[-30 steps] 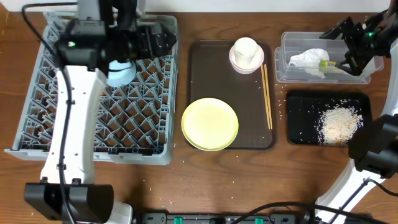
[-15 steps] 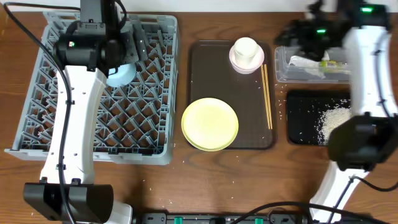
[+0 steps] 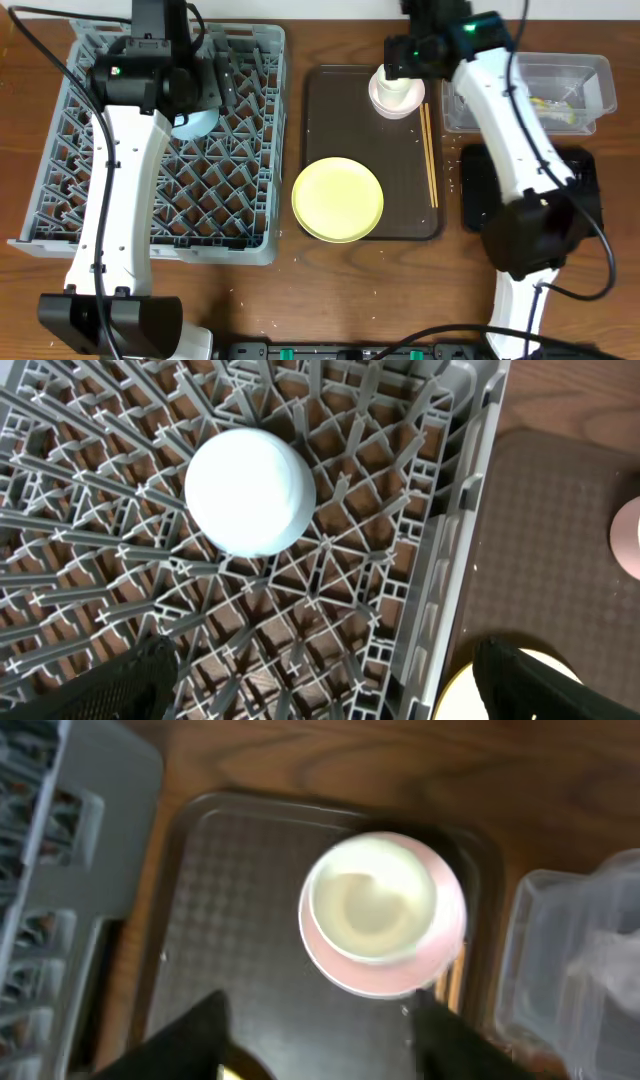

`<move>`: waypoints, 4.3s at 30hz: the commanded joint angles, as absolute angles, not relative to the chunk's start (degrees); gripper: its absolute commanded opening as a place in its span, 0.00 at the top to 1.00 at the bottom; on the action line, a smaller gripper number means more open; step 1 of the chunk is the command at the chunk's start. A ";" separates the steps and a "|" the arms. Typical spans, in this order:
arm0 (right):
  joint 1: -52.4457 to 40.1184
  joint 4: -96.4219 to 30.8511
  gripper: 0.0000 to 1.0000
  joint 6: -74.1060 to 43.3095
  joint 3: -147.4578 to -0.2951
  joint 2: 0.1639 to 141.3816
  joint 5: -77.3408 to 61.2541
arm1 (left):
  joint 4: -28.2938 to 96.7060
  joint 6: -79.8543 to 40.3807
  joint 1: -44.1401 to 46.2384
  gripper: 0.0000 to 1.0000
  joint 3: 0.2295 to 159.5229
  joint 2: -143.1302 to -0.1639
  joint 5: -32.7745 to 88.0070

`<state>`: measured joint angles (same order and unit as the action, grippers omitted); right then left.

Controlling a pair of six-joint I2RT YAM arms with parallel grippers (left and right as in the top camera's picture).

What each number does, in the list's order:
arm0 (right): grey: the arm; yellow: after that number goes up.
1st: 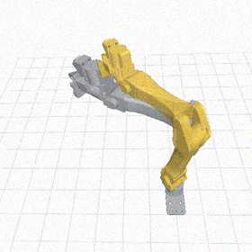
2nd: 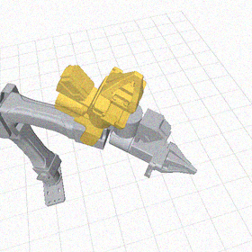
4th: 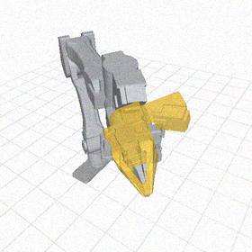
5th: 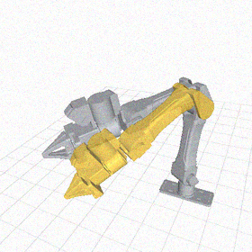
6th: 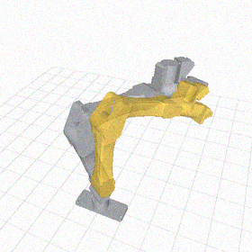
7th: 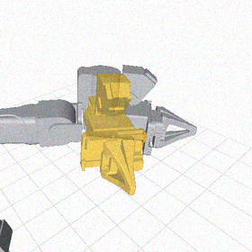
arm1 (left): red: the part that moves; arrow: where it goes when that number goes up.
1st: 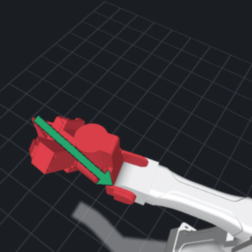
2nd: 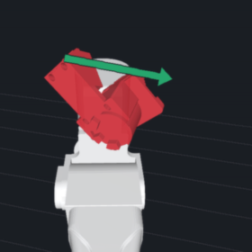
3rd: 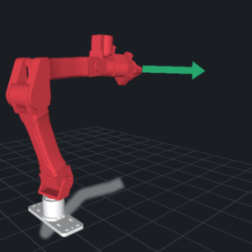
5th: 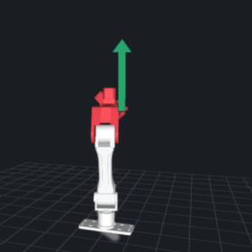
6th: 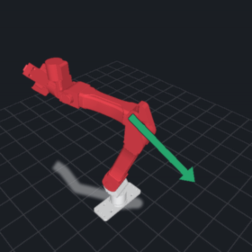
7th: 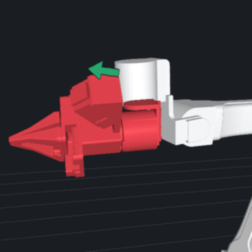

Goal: Sort waste into correct bins and load items into the dishwasher

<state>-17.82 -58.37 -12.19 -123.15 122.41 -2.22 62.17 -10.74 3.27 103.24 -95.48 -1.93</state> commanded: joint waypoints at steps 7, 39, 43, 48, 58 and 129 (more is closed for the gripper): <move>-21.47 -51.44 0.49 -12.19 -123.20 131.11 2.61 | 63.68 -11.27 3.18 0.04 103.18 -95.88 -3.07; -21.56 -57.04 0.99 -12.80 -125.64 129.21 1.96 | 66.61 -11.29 3.18 0.04 103.18 -95.88 -3.05; -21.85 -57.04 0.99 -12.82 -125.64 124.38 0.99 | 66.63 -11.29 3.18 0.04 103.18 -95.92 -3.05; -23.31 -57.47 0.99 -12.82 -125.64 120.33 0.58 | 66.61 -11.27 3.18 0.04 103.18 -95.92 -3.05; -28.21 -57.95 0.99 -12.80 -125.43 124.36 -5.39 | 66.63 -11.29 3.18 0.04 103.18 -95.92 -3.05; -19.88 -61.54 0.01 -16.27 -131.55 115.20 2.11 | 65.45 -11.20 5.45 0.13 103.18 -96.25 19.44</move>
<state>-24.10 -60.90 -15.11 -130.58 118.10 -0.12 65.78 -10.87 3.81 103.24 -95.64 14.24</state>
